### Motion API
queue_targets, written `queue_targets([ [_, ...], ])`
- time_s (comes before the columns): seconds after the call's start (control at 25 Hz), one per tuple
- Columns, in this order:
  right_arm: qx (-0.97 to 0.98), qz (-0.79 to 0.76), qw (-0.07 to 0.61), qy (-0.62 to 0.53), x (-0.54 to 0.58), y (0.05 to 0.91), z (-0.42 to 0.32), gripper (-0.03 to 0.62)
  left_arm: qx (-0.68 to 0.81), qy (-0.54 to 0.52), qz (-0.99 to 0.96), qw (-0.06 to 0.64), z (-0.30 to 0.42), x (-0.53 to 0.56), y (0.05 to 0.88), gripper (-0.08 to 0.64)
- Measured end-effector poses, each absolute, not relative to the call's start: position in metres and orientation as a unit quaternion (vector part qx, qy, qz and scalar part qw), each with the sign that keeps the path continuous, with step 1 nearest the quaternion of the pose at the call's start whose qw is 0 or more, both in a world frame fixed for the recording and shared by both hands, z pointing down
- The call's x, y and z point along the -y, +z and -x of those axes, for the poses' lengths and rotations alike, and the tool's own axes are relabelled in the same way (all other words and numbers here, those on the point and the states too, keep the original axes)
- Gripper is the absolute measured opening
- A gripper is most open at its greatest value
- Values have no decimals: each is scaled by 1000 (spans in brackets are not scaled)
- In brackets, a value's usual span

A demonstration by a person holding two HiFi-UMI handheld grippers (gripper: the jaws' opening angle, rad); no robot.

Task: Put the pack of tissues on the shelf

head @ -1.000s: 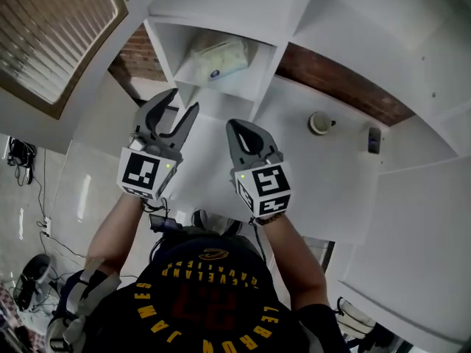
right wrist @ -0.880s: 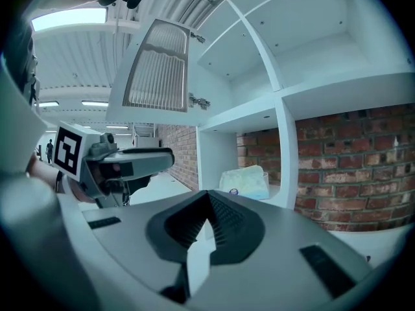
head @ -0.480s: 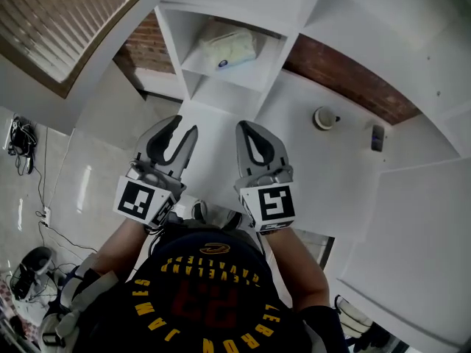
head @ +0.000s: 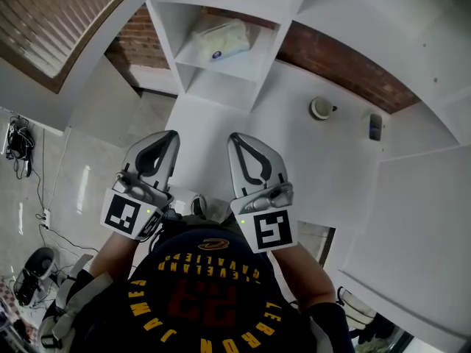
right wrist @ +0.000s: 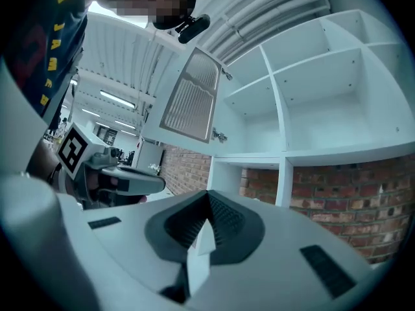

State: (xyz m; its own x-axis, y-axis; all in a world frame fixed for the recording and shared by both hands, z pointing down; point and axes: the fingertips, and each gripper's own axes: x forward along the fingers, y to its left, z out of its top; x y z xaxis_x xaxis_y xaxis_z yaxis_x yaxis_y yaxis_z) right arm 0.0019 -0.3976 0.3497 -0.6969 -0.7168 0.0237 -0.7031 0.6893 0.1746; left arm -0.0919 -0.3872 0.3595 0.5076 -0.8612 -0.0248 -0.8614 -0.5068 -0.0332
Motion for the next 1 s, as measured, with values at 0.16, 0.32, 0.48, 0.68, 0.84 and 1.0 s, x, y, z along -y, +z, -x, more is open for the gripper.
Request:
queue_targets([
  [0.16, 918, -384, 38, -94, 389, 339, -6, -5, -500, -23, 864, 63, 90, 379, 347, 3],
  [0.32, 919, -378, 27, -105, 383, 332, -9, -5, -501, -28, 861, 84, 91, 375, 341, 3],
  [0.48, 920, -379, 19, -98, 382, 332, -9, -5, -506, -16, 859, 74, 94, 376, 339, 3],
  [0.68, 922, -376, 18, -86, 382, 334, -10, -5, -510, -9, 857, 75, 95, 377, 334, 3],
  [0.84, 922, -377, 16, -86, 382, 333, -12, -5, -509, -10, 857, 80, 93, 376, 332, 3],
  [1.0, 921, -379, 18, -91, 383, 332, -14, -6, -507, -12, 858, 79, 94, 377, 332, 3],
])
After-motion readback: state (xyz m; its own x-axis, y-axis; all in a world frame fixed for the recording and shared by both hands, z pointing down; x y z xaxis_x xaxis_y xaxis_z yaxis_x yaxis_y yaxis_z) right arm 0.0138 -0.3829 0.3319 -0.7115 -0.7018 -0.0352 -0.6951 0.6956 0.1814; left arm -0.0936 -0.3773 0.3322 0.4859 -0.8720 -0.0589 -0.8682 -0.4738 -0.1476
